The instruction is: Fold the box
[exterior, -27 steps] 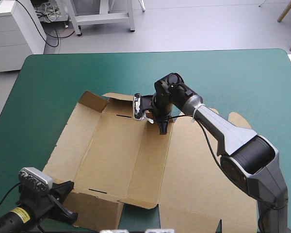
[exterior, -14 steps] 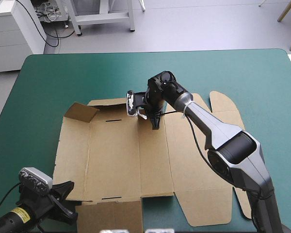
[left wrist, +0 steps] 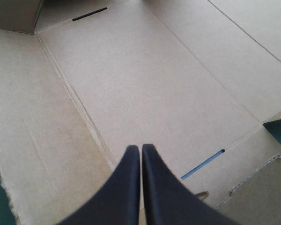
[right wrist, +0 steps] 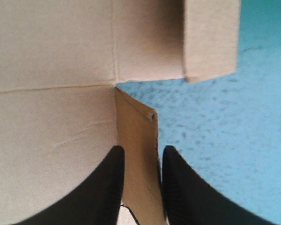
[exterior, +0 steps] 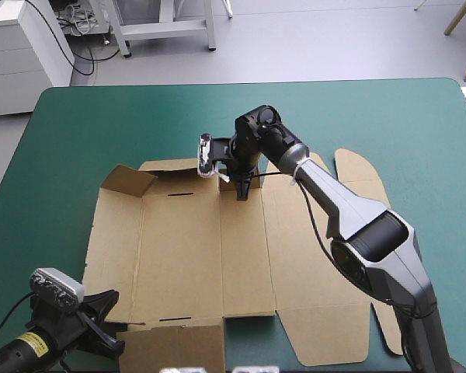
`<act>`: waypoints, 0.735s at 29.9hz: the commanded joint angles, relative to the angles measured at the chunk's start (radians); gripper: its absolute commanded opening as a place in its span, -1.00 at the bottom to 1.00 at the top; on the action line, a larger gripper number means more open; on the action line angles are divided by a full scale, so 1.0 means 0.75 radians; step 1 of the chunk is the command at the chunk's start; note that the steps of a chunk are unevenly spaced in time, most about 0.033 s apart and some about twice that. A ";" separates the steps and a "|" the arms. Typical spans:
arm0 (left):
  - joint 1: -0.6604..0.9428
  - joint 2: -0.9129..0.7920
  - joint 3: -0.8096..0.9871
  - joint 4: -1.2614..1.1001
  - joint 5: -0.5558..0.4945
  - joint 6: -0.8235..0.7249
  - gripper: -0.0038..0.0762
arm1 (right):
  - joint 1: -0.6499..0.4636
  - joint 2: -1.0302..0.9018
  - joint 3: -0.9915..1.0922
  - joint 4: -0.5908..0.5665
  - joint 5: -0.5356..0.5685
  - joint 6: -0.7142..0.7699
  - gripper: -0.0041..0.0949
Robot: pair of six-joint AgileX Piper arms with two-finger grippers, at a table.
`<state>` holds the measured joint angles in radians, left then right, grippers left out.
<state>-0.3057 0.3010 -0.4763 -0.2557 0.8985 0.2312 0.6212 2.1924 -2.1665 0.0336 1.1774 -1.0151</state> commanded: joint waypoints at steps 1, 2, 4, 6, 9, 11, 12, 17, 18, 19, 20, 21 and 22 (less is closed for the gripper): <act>-0.007 0.013 -0.045 -0.029 -0.080 -0.004 -0.92 | -0.008 -0.099 -0.132 0.010 -0.011 0.123 -0.07; -0.007 0.013 -0.045 -0.029 -0.080 -0.004 -0.92 | -0.008 -0.108 -0.155 0.008 -0.011 0.155 -0.04; -0.007 0.013 -0.045 -0.029 -0.078 -0.004 -0.92 | -0.008 -0.138 -0.176 0.008 -0.011 0.234 -0.02; -0.007 0.013 -0.045 -0.029 -0.078 -0.004 -0.92 | -0.008 -0.189 -0.170 0.004 -0.011 0.311 -0.02; -0.007 0.013 -0.045 -0.029 -0.078 -0.004 -0.92 | -0.008 -0.278 -0.170 -0.034 -0.011 0.449 -0.02; -0.007 0.013 -0.045 -0.029 -0.078 -0.004 -0.92 | -0.008 -0.337 -0.165 -0.065 -0.011 0.549 -0.02; -0.007 0.013 -0.045 -0.029 -0.078 -0.004 -0.92 | -0.008 -0.373 -0.160 -0.085 -0.011 0.600 -0.02; -0.007 0.013 -0.045 -0.029 -0.078 -0.004 -0.92 | -0.008 -0.578 -0.051 -0.204 -0.009 0.795 -0.11; -0.007 0.013 -0.045 -0.029 -0.078 -0.004 -0.92 | -0.008 -0.642 0.002 -0.224 -0.009 0.826 -0.18; -0.007 0.013 -0.045 -0.029 -0.078 -0.004 -0.92 | -0.008 -0.685 0.042 -0.230 -0.009 0.851 -0.28; -0.007 0.013 -0.045 -0.029 -0.078 -0.004 -0.92 | -0.008 -0.742 0.096 -0.230 -0.009 0.874 -0.37; -0.007 0.013 -0.045 -0.029 -0.078 -0.004 -0.92 | -0.008 -0.799 0.155 -0.230 -0.009 0.899 -0.49; -0.007 0.013 -0.045 -0.029 -0.078 -0.004 -0.92 | -0.008 -0.859 0.217 -0.227 -0.009 0.921 -0.62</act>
<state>-0.3057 0.3010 -0.4763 -0.2557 0.8985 0.2312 0.6212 1.7012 -2.0814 -0.1174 1.2093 -0.3761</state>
